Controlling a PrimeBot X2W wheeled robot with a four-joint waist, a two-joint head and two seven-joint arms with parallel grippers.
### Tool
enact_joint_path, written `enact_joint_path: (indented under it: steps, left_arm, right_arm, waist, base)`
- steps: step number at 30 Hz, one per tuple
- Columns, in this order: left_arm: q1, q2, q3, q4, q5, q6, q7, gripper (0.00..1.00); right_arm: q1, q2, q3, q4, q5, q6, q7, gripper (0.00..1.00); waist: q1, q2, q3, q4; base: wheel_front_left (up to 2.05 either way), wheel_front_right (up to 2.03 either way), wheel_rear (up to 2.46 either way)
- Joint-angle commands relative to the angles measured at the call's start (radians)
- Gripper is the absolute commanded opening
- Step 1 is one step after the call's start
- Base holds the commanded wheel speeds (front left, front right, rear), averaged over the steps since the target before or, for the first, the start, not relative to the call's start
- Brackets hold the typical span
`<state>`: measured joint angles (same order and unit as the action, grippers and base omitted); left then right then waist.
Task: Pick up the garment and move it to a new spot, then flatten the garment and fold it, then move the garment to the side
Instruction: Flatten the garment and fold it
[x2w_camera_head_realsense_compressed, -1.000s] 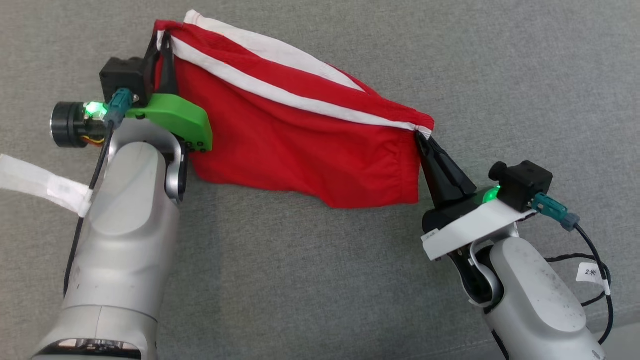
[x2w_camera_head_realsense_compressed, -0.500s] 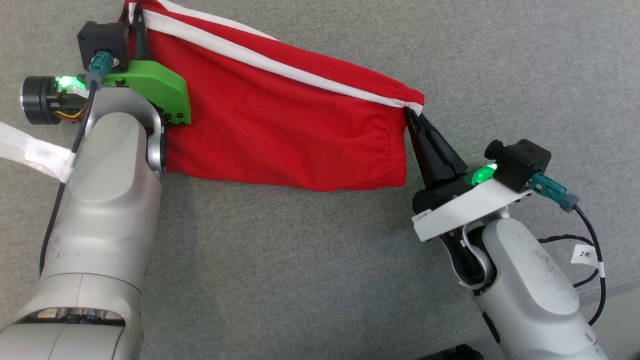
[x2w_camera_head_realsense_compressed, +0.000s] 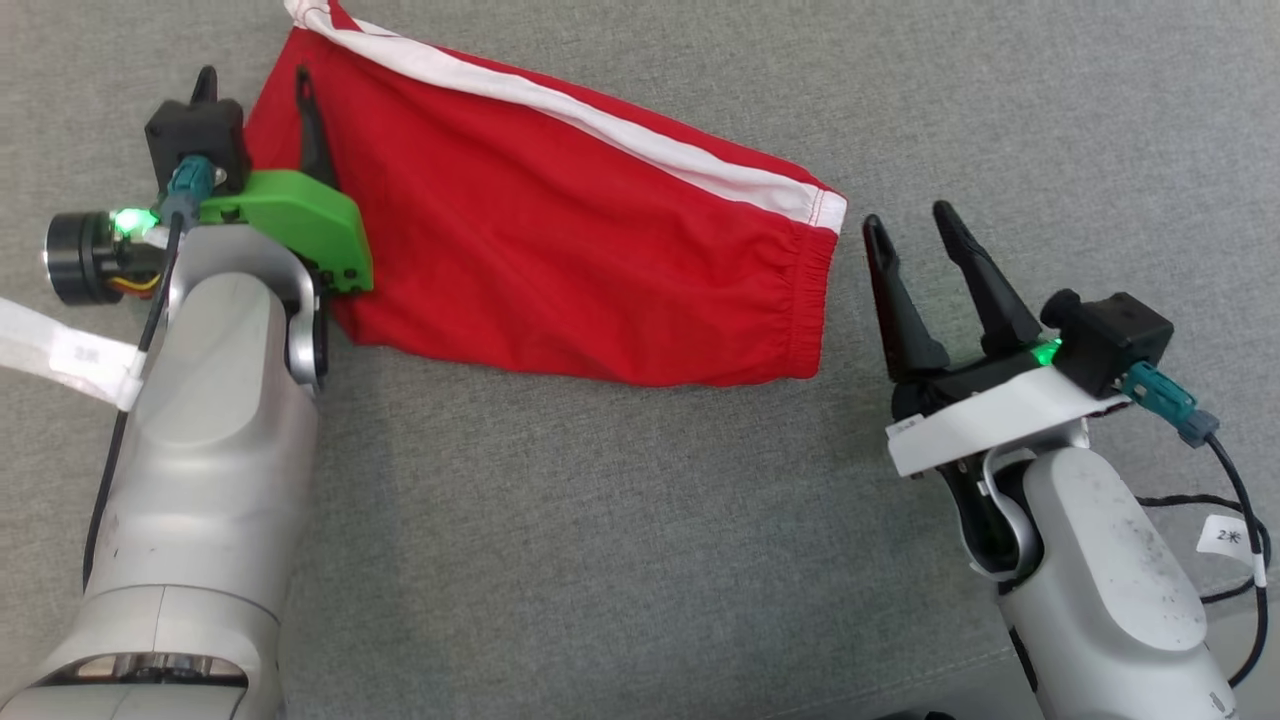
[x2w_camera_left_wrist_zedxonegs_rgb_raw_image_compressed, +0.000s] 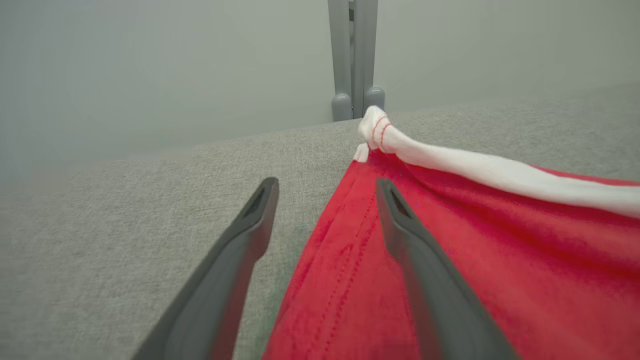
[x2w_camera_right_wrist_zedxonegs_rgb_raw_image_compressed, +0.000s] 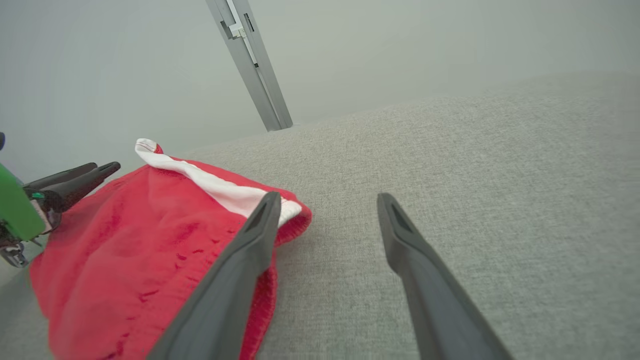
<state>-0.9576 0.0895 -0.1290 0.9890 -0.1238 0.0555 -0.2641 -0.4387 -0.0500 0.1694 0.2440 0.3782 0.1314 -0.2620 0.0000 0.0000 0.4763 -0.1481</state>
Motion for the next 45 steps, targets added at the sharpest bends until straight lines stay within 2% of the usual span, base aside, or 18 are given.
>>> enact_joint_path:
  steps: [1, 7, 11, 12, 13, 18, 22, 33, 37, 43, 44, 45]
  left_arm:
    - [0.019, 0.011, 0.003, 0.016, -0.009, -0.006, 0.0, 1.0]
    - [0.007, 0.014, 0.005, 0.125, -0.033, -0.043, 0.02, 1.0]
    - [-0.004, 0.008, 0.005, 0.202, -0.051, -0.081, 0.076, 1.0]
    - [-0.005, 0.006, 0.002, 0.216, -0.054, -0.088, 0.089, 0.72]
    - [-0.007, 0.003, -0.001, 0.229, -0.058, -0.097, 0.1, 0.0]
    - [0.008, -0.001, -0.01, 0.268, -0.072, -0.118, 0.133, 0.0]
    - [0.043, -0.013, -0.001, 0.277, -0.096, -0.104, 0.083, 0.0]
    - [0.229, -0.032, 0.022, 0.263, -0.165, -0.131, 0.007, 0.0]
    - [0.312, -0.035, 0.011, 0.226, -0.177, -0.131, 0.003, 0.0]
    - [0.435, -0.036, -0.045, 0.06, -0.252, -0.114, 0.001, 0.0]
    - [0.451, -0.036, -0.06, 0.028, -0.262, -0.105, 0.001, 0.35]
    - [0.472, -0.036, -0.081, -0.006, -0.277, -0.094, 0.0, 0.89]
  right_arm:
    - [0.02, -0.003, -0.016, 0.0, -0.019, -0.001, -0.004, 1.0]
    - [0.046, -0.003, -0.048, 0.008, -0.056, -0.001, -0.004, 1.0]
    - [0.056, -0.003, -0.052, 0.013, -0.065, -0.001, -0.004, 1.0]
    - [0.057, -0.003, -0.053, 0.014, -0.066, -0.001, -0.004, 1.0]
    - [0.057, -0.003, -0.055, 0.016, -0.068, -0.001, -0.004, 1.0]
    - [0.061, -0.003, -0.074, 0.025, -0.096, -0.001, -0.004, 1.0]
    - [0.083, -0.003, -0.095, 0.043, -0.124, -0.001, -0.004, 1.0]
    - [0.178, -0.003, -0.136, 0.093, -0.172, -0.001, -0.004, 1.0]
    - [0.215, -0.003, -0.142, 0.106, -0.186, -0.001, -0.004, 1.0]
    - [0.236, -0.003, -0.117, 0.105, -0.189, -0.001, -0.004, 1.0]
    - [0.23, -0.003, -0.111, 0.105, -0.181, -0.001, -0.004, 1.0]
    - [0.218, -0.003, -0.103, 0.102, -0.174, -0.001, -0.004, 1.0]
  waist:
    - [0.0, 0.0, -0.014, 0.01]
    - [0.0, 0.0, -0.032, 0.018]
    - [0.0, 0.0, -0.039, 0.017]
    - [0.0, 0.0, -0.04, 0.016]
    - [0.0, 0.0, -0.041, 0.016]
    - [0.0, 0.0, -0.059, 0.018]
    - [0.0, 0.0, -0.109, 0.037]
    - [0.0, 0.0, -0.265, 0.126]
    - [0.0, 0.0, -0.302, 0.163]
    - [0.0, 0.0, -0.319, 0.21]
    - [0.0, 0.0, -0.319, 0.218]
    - [0.0, 0.0, -0.317, 0.227]
  base:
    - [0.0, 0.0, 0.0]
    - [0.0, 0.0, 0.0]
    - [0.0, 0.0, 0.0]
    - [0.0, 0.0, 0.0]
    - [0.0, 0.0, 0.0]
    - [0.0, 0.0, 0.0]
    - [0.0, 0.0, 0.0]
    - [0.0, 0.0, 0.0]
    - [0.0, 0.0, 0.0]
    - [0.0, 0.0, 0.0]
    - [0.0, 0.0, 0.0]
    - [0.0, 0.0, 0.0]
